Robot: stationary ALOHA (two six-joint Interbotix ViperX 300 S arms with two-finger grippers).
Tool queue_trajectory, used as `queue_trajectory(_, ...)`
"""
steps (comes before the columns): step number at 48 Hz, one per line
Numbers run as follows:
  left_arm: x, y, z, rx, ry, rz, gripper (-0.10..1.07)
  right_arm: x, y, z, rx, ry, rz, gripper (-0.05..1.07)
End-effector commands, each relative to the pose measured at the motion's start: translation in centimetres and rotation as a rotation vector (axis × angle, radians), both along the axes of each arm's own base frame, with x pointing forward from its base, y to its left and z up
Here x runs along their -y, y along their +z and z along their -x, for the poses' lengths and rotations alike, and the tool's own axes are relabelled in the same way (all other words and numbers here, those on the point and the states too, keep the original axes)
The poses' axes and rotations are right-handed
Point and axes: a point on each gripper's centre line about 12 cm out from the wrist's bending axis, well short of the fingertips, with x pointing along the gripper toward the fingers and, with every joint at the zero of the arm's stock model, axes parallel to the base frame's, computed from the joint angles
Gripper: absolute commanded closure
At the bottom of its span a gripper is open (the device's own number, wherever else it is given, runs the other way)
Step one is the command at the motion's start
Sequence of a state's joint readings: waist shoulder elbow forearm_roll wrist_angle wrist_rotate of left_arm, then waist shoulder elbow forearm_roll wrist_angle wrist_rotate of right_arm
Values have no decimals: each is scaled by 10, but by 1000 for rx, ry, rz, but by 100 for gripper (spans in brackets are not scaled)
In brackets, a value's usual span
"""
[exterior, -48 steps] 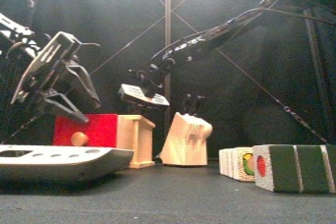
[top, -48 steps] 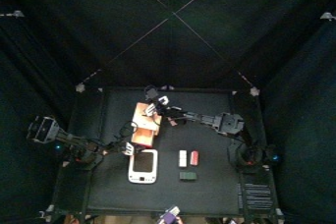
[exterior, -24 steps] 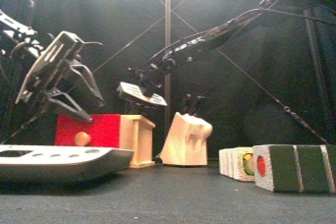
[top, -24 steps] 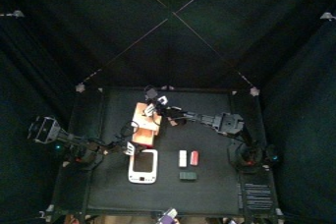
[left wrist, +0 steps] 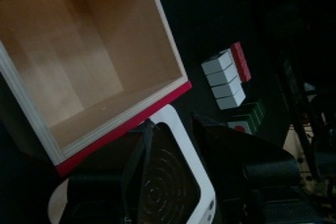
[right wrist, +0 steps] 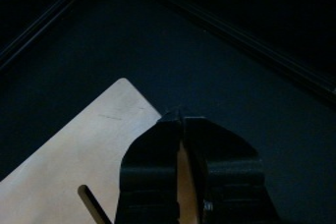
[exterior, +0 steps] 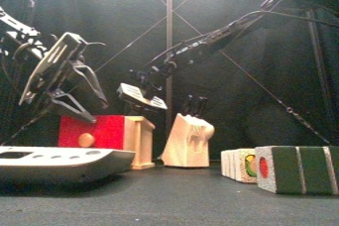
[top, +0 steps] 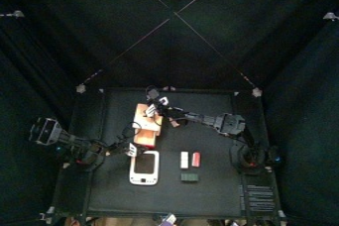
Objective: Close drawer
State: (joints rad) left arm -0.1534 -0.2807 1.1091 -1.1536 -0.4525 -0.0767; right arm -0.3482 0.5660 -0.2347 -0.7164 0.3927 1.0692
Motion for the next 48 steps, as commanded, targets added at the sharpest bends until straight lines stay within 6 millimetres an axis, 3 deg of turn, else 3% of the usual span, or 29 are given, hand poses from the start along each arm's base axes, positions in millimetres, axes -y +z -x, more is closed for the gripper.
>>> queue_trajectory(1,-4,6,-6,22,13,-8,20,-20,14,-8,31,37,3,76)
queue_trajectory(48,-51,9,-11,18,86,-119,20,-29,14,-11,30,54,3,76)
